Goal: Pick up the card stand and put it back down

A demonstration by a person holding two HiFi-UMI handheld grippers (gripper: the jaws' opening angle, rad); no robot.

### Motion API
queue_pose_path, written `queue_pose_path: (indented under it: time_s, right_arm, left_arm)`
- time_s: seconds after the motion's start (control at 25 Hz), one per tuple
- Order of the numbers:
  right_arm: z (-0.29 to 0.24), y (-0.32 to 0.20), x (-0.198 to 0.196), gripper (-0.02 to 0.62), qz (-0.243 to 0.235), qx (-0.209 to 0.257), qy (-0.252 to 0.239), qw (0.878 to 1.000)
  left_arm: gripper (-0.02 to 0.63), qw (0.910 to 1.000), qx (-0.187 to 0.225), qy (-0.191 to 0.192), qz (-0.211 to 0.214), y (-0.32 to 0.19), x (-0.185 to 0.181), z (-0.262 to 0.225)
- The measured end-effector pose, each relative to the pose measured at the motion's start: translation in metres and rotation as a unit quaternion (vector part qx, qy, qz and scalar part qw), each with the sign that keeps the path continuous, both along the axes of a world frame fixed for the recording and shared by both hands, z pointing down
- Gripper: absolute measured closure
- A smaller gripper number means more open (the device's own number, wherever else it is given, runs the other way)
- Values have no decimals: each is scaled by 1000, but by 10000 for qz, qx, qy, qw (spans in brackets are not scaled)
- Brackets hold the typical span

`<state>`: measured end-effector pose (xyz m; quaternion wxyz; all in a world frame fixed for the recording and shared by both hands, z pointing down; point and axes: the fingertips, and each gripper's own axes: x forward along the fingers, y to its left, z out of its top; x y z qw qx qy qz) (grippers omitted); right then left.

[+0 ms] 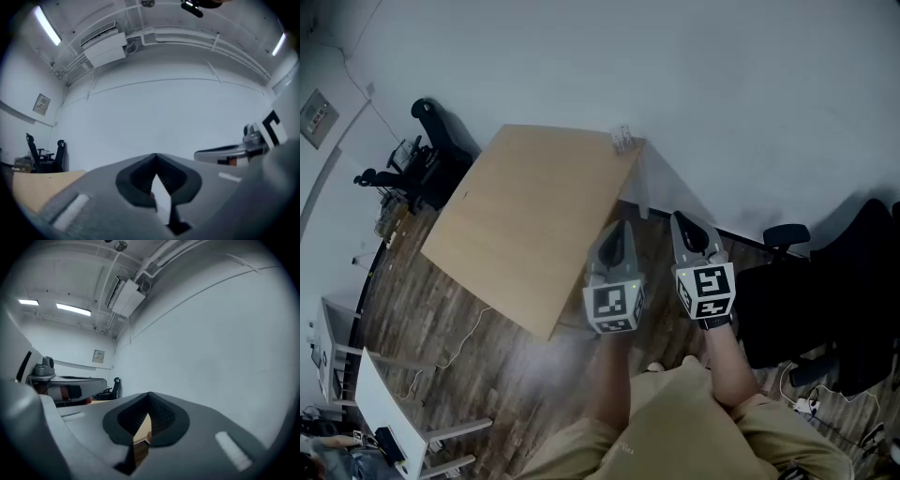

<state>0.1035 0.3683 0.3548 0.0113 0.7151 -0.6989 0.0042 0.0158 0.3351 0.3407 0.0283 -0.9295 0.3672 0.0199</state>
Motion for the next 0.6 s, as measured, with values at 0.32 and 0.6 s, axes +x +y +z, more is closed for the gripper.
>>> queue_pose_path:
  time_s: [0.32, 0.6]
  right_arm:
    - [7, -16, -17, 592, 91, -27, 68, 9999]
    - [27, -46, 23, 592, 138, -66, -105, 9998]
  left_arm:
    - [604, 9999, -33, -15, -140, -32, -40, 14]
    - [604, 9991, -117, -215, -332, -70, -35, 33]
